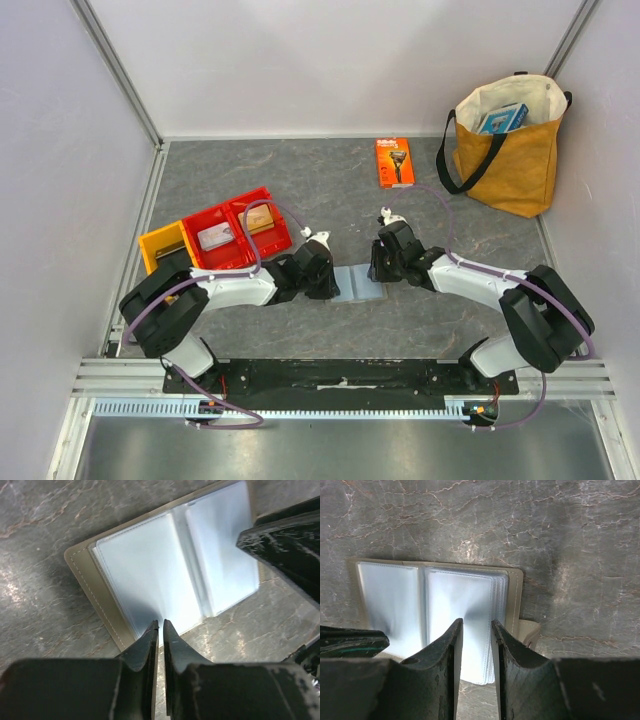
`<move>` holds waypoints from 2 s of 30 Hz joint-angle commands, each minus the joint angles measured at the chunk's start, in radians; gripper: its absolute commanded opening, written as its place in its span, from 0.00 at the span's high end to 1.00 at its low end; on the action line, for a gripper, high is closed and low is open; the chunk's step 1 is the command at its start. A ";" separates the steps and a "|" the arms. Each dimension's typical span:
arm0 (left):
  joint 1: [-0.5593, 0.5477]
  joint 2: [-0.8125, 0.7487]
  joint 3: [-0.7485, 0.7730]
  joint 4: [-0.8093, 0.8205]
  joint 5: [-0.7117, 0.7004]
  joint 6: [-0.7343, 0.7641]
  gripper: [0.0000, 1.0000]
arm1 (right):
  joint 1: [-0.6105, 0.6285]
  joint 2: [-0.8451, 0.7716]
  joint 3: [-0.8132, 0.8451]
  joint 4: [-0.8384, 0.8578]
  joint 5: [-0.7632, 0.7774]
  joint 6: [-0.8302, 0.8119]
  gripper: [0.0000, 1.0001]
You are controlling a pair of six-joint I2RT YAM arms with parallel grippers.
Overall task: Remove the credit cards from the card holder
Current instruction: Remove the credit card from the card holder.
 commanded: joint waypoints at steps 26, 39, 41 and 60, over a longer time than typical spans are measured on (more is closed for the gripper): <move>-0.009 0.032 -0.023 0.000 -0.021 -0.075 0.89 | -0.001 -0.055 0.037 0.067 -0.257 -0.007 0.63; -0.011 -0.196 -0.159 0.032 -0.156 -0.196 0.87 | 0.074 0.093 0.075 0.206 -0.397 0.058 0.48; -0.011 -0.256 -0.189 0.032 -0.182 -0.216 0.85 | 0.078 0.113 0.083 0.206 -0.417 0.052 0.44; -0.011 -0.227 0.017 0.114 -0.006 -0.173 0.82 | -0.062 -0.059 0.047 0.038 -0.220 -0.073 0.46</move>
